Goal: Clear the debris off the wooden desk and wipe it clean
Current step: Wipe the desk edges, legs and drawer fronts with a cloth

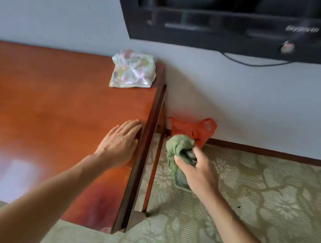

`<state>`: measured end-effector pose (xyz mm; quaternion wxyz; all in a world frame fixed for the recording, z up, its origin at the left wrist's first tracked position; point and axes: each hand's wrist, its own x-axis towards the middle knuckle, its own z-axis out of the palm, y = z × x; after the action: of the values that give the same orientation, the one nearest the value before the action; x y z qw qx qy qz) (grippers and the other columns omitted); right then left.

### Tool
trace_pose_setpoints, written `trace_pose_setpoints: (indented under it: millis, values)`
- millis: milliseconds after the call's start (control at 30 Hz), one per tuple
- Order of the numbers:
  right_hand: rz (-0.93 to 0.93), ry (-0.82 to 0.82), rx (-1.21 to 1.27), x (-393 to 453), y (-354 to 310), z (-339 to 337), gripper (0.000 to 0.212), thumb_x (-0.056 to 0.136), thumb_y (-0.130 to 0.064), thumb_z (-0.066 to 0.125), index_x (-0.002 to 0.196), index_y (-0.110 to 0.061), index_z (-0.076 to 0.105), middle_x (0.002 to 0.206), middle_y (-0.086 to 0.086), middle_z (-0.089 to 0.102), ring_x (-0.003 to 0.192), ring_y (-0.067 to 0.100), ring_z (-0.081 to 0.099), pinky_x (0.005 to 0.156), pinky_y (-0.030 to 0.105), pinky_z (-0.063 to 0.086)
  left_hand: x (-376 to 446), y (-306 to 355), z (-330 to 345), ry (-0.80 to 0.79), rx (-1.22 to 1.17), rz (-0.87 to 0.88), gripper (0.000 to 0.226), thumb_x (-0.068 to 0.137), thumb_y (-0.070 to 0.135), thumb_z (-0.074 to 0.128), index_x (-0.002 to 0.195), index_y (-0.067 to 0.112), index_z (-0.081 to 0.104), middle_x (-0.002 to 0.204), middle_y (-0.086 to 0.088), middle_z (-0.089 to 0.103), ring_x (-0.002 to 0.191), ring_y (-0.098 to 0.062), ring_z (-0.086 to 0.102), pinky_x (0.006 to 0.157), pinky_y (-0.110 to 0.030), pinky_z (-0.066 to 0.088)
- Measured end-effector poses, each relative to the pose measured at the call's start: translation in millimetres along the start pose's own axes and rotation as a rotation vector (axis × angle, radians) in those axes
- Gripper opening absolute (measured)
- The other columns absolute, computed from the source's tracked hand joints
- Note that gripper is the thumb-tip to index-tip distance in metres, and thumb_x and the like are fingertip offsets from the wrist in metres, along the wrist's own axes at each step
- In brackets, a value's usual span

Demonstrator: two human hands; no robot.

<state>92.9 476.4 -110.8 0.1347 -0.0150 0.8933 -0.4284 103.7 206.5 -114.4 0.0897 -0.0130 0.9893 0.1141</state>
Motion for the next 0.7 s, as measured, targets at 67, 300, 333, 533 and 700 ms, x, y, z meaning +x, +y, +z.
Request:
trace_pose_setpoints:
  millis: [67, 300, 333, 533, 700]
  values:
    - [-0.080, 0.047, -0.016, 20, 13, 19, 0.038, 0.089, -0.058, 0.067, 0.119, -0.037, 0.059, 0.102, -0.024, 0.072, 0.092, 0.007, 0.068, 0.079, 0.033, 0.057, -9, -11, 23, 0.096, 0.020, 0.038, 0.060, 0.108, 0.042, 0.021, 0.165, 0.023, 0.022, 0.172, 0.010, 0.012, 0.159, -0.008, 0.005, 0.131, -0.039, 0.008]
    - [-0.326, 0.182, 0.129, 88, 44, 82, 0.028, 0.089, -0.046, 0.069, 0.109, -0.026, 0.068, 0.098, -0.015, 0.075, 0.090, 0.007, 0.069, 0.083, 0.042, 0.059, -8, -21, 39, 0.178, 0.020, 0.058, 0.065, 0.102, 0.053, 0.011, 0.165, 0.037, 0.014, 0.169, 0.023, 0.003, 0.154, 0.008, -0.007, 0.129, -0.028, -0.004]
    - [-0.369, 0.202, 0.153, 96, 47, 89, 0.025, 0.090, -0.042, 0.071, 0.109, -0.026, 0.071, 0.103, -0.015, 0.075, 0.095, 0.006, 0.069, 0.087, 0.041, 0.058, -8, -20, 40, 0.173, 0.016, 0.056, 0.066, 0.100, 0.054, 0.010, 0.164, 0.039, 0.013, 0.169, 0.025, 0.002, 0.153, 0.010, -0.008, 0.128, -0.026, -0.005]
    - [-0.550, 0.236, 0.139, 134, 54, 118, 0.025, 0.089, -0.048, 0.067, 0.113, -0.041, 0.069, 0.109, -0.016, 0.074, 0.098, 0.016, 0.070, 0.080, 0.035, 0.056, -11, -13, 42, 0.177, 0.032, 0.044, 0.062, 0.100, 0.052, 0.016, 0.161, 0.049, 0.018, 0.168, 0.029, 0.005, 0.153, 0.012, -0.005, 0.127, -0.024, -0.006]
    - [-0.717, 0.307, 0.118, 146, 47, 122, 0.028, 0.092, -0.046, 0.066, 0.120, -0.043, 0.064, 0.090, -0.011, 0.071, 0.082, 0.019, 0.062, 0.069, 0.034, 0.048, -17, -7, 43, 0.177, 0.009, 0.005, 0.061, 0.097, 0.052, 0.021, 0.158, 0.053, 0.025, 0.167, 0.029, 0.013, 0.153, 0.010, 0.002, 0.128, -0.026, -0.001]
